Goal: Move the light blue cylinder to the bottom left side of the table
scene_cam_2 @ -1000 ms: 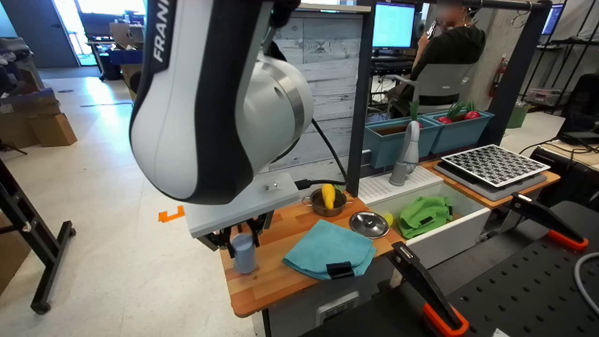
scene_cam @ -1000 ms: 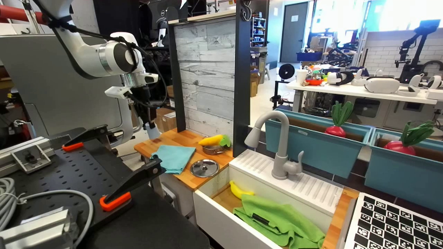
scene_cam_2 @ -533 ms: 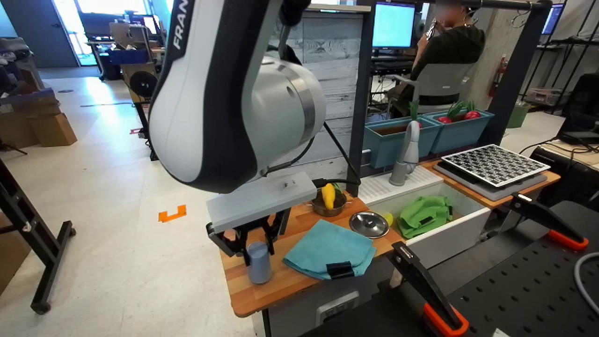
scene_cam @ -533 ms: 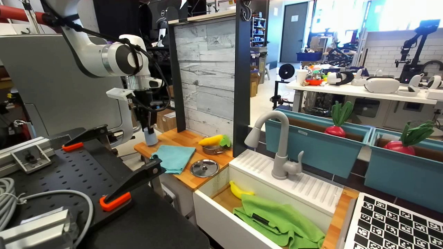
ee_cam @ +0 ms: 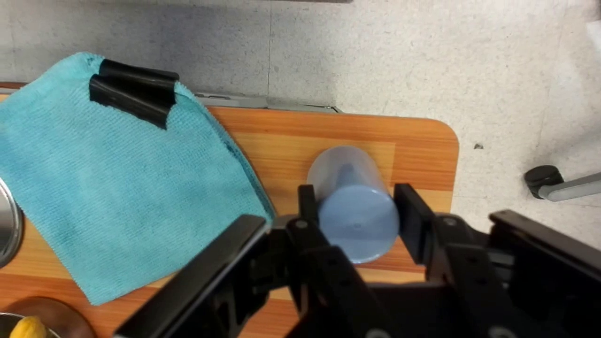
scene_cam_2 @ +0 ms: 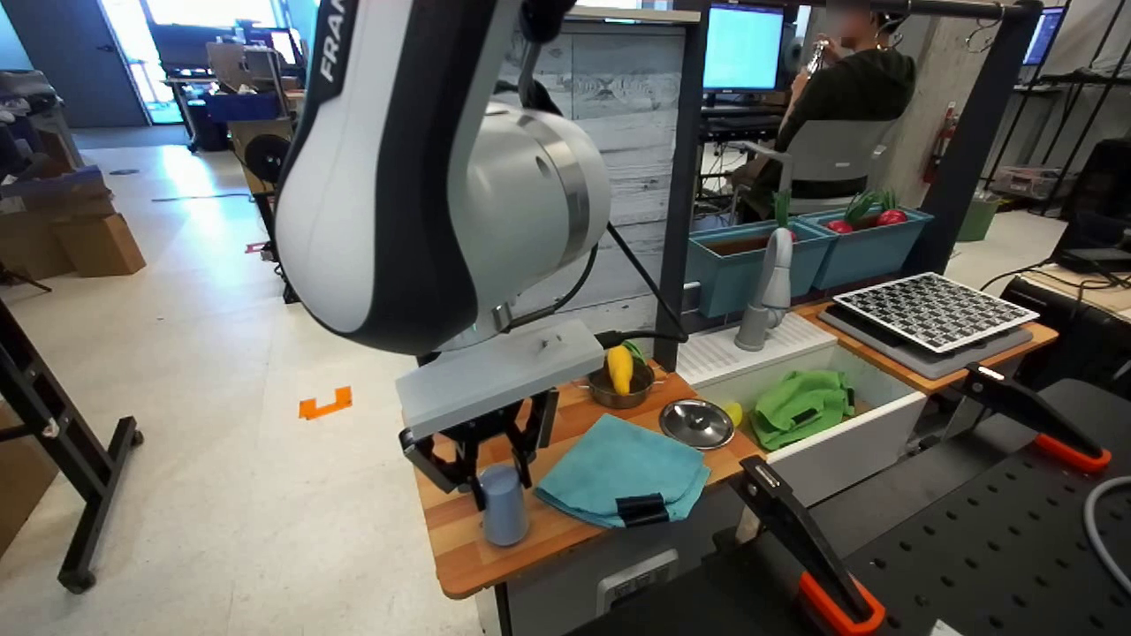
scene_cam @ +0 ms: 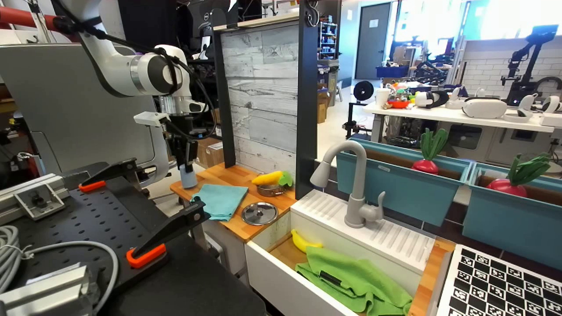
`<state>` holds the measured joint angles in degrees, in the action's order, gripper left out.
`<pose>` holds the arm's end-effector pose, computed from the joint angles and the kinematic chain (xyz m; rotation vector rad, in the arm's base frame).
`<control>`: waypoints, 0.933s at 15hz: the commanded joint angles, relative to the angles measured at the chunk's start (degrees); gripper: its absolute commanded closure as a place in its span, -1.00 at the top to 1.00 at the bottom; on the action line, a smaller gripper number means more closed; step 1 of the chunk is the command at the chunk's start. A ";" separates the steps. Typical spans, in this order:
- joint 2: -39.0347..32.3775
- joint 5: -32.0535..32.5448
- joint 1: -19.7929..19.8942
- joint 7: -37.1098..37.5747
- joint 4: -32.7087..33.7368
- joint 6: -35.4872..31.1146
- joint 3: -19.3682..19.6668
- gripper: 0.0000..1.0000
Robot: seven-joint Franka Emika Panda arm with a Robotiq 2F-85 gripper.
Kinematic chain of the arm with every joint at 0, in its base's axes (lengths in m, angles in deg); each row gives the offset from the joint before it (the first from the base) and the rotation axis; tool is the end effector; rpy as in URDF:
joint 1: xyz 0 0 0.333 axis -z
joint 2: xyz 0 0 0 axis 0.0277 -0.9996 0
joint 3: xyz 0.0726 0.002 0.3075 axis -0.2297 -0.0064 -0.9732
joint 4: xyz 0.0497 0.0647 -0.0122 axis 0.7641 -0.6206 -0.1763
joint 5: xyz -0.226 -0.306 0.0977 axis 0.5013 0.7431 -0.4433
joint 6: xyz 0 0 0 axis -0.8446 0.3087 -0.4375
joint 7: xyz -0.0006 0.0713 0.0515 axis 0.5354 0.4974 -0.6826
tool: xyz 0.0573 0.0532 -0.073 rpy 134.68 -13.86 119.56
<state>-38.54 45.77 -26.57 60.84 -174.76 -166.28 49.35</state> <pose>0.5329 0.2957 0.0328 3.0345 0.1712 -0.1703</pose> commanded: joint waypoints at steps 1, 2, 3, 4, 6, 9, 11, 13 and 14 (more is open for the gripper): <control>-0.90 -0.30 -0.64 1.01 2.16 2.09 0.91 -0.61; -1.15 -0.32 -0.63 1.31 2.50 2.06 1.10 -0.61; -1.48 -0.28 -0.77 1.79 2.91 2.03 1.43 -0.61; -1.79 -0.23 -0.93 2.24 3.28 2.07 1.74 -0.61; -2.44 -0.17 -1.07 2.75 4.12 2.41 2.11 -0.61; -3.14 -0.60 -0.71 2.96 5.13 3.04 1.93 0.39; -3.42 -0.33 -0.82 2.93 5.65 3.51 2.03 0.55; -3.61 -0.33 -0.74 2.77 6.10 3.77 1.90 0.84; -3.58 -0.22 -0.89 2.87 6.20 3.71 2.00 0.97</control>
<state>-41.32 45.77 -26.70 63.22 -170.76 -164.80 50.83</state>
